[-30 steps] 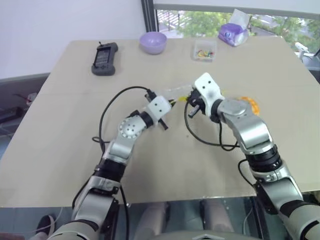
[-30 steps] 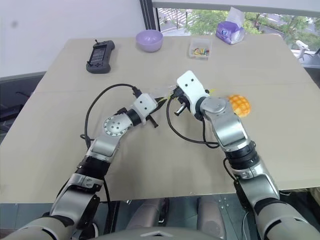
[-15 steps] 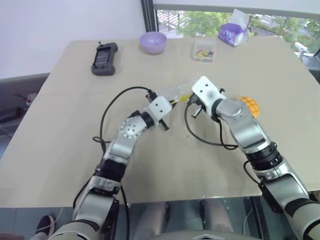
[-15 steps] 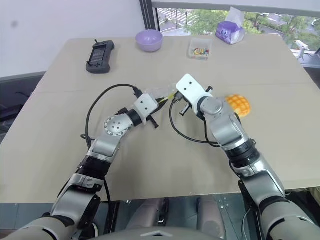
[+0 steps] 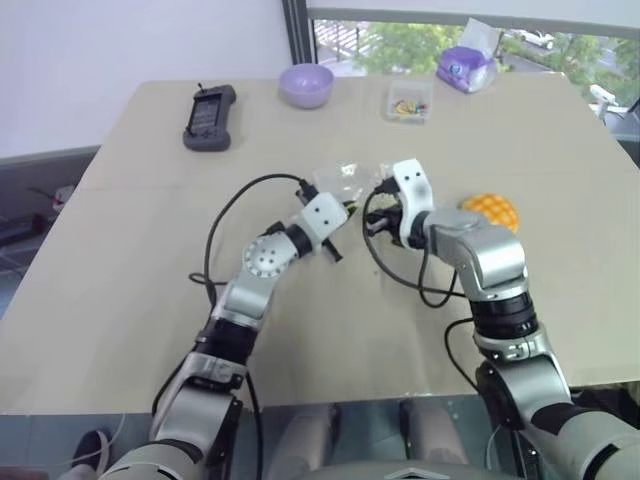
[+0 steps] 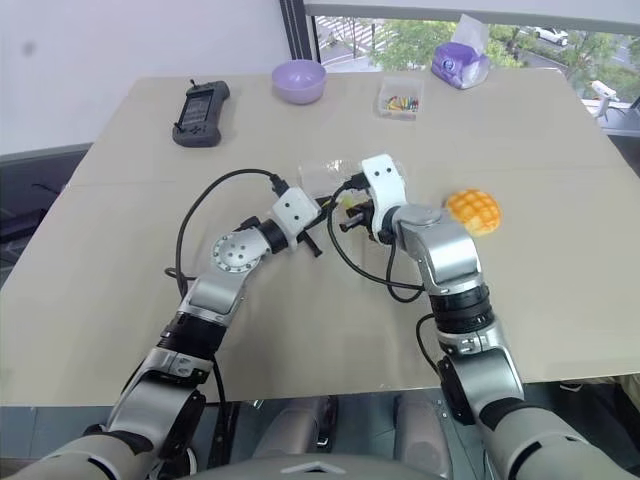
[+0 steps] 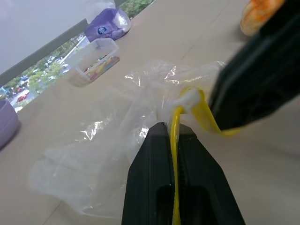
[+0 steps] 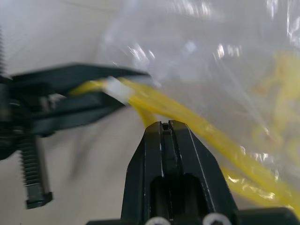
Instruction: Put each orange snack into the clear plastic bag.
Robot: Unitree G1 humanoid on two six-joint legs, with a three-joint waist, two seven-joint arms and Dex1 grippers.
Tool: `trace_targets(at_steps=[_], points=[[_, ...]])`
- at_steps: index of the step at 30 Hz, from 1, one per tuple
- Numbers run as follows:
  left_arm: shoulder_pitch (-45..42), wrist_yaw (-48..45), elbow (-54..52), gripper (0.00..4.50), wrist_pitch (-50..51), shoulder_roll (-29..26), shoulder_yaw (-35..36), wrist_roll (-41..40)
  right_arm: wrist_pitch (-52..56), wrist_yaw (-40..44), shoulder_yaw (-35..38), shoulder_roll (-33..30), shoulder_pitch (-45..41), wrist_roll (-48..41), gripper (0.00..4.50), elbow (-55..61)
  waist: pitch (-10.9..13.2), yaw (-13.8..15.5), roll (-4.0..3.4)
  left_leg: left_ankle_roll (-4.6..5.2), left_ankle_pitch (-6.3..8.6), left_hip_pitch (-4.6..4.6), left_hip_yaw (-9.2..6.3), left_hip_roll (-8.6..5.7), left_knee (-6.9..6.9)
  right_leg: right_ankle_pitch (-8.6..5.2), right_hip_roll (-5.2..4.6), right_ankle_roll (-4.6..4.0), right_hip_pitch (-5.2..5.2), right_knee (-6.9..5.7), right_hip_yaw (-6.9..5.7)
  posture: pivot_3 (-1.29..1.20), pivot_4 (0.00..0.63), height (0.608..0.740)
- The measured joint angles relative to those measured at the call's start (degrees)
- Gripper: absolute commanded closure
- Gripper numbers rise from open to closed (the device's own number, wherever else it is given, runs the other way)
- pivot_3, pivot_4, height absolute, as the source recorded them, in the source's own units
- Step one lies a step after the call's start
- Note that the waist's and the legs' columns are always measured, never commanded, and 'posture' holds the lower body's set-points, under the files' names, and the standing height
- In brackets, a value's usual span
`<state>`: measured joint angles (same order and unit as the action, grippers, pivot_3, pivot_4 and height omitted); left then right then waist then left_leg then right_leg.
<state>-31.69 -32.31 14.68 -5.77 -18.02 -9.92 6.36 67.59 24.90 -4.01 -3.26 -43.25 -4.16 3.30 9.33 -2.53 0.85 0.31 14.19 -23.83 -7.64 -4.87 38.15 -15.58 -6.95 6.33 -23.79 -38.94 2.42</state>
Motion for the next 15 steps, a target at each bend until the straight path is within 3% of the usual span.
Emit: trace_targets(at_steps=[7, 15], points=[[0.7, -0.5, -1.0, 4.5, 0.0, 0.3, 0.0, -1.0, 0.6, -9.1, 9.2, 4.1, -2.1, -1.2, 4.48, -6.9, 0.0, -0.1, -0.01, 0.0, 0.0, 0.0, 0.02, 0.01, 0.0, 0.0, 0.0, 0.0, -0.02, -0.02, 0.02, 0.0, 0.15, 0.74], [1.6, -1.4, -2.3, 4.5, 0.4, 0.3, -0.1, -1.9, -8.8, -16.6, 15.9, 6.3, -4.3, -3.1, 4.48, -11.2, 0.0, -0.5, -0.02, 0.0, 0.0, 0.0, 0.03, 0.02, -0.01, 0.0, -0.02, 0.0, -0.02, -0.03, 0.04, 0.0, 0.15, 0.74]])
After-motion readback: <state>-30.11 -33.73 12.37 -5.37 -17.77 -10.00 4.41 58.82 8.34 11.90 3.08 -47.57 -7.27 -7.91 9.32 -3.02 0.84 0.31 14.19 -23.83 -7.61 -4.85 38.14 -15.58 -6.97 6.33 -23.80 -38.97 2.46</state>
